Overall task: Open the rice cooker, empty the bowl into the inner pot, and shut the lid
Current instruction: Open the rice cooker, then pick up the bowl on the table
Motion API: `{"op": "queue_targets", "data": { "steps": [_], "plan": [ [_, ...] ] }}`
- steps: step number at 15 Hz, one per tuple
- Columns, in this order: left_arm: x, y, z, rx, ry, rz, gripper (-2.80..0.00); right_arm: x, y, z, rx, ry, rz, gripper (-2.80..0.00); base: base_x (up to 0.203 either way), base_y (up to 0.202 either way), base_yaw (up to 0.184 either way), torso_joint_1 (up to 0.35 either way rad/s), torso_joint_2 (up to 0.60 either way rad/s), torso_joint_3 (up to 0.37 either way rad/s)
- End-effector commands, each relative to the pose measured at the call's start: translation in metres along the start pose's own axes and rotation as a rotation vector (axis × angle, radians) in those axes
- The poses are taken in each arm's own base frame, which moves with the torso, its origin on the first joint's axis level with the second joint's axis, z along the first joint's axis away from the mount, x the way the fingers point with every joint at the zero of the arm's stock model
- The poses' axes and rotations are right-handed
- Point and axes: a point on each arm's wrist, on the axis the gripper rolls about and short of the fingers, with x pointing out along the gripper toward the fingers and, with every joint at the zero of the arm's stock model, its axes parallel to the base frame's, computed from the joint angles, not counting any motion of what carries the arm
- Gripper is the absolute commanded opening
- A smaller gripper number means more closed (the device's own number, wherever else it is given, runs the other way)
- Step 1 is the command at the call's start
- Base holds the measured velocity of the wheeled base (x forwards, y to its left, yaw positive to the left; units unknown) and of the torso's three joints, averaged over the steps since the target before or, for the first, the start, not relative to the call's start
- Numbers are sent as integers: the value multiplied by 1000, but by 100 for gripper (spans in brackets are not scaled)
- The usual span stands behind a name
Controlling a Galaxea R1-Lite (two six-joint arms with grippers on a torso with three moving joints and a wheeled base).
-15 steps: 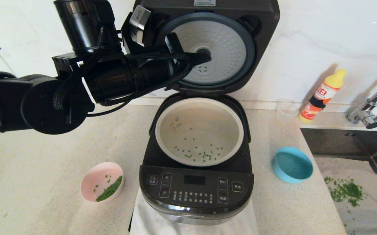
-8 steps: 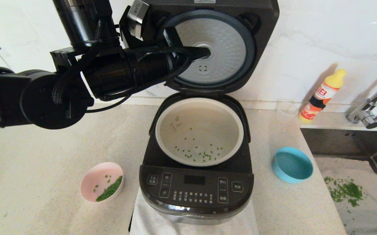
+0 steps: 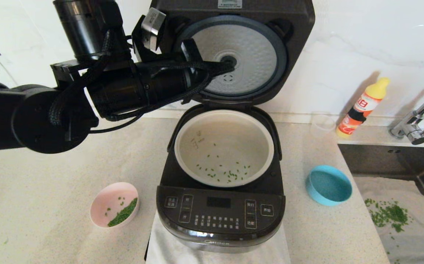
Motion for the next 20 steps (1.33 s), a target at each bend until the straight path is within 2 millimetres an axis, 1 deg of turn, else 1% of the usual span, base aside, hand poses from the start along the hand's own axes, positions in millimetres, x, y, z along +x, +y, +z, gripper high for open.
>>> {"op": "queue_targets", "data": {
  "steps": [1, 4, 7, 9, 10, 11, 13, 15, 16, 18, 20],
  "plan": [
    [-29, -20, -2, 1, -2, -14, -280, 0, 0, 0, 0, 0, 1, -280, 0, 0, 0, 0, 0, 0],
    [-66, -45, -4, -7, 22, -3, -280, 0, 0, 0, 0, 0, 1, -280, 0, 0, 0, 0, 0, 0],
    [-108, -62, -17, 27, 68, 36, -280, 0, 0, 0, 0, 0, 1, -280, 0, 0, 0, 0, 0, 0],
    [-147, -76, -26, 42, 60, 83, -280, 0, 0, 0, 0, 0, 1, -280, 0, 0, 0, 0, 0, 0],
    [-168, -81, -33, 65, 60, 163, -280, 0, 0, 0, 0, 0, 1, -280, 0, 0, 0, 0, 0, 0],
    [-182, -80, -39, 108, 54, 295, -280, 0, 0, 0, 0, 0, 1, -280, 0, 0, 0, 0, 0, 0],
    [-202, -74, -49, 209, 18, 608, -280, 0, 0, 0, 0, 0, 1, -280, 0, 0, 0, 0, 0, 0],
    [-217, -60, -61, 249, 99, 892, -280, 0, 0, 0, 0, 0, 1, -280, 0, 0, 0, 0, 0, 0],
    [-225, -48, -72, 254, 169, 1043, -280, 0, 0, 0, 0, 0, 1, -280, 0, 0, 0, 0, 0, 0],
    [-233, -29, -87, 246, 223, 1183, -280, 0, 0, 0, 0, 0, 1, -280, 0, 0, 0, 0, 0, 0],
    [-237, -9, -96, 222, 281, 1297, -280, 0, 0, 0, 0, 0, 1, -280, 0, 0, 0, 0, 0, 0]
  ]
}}
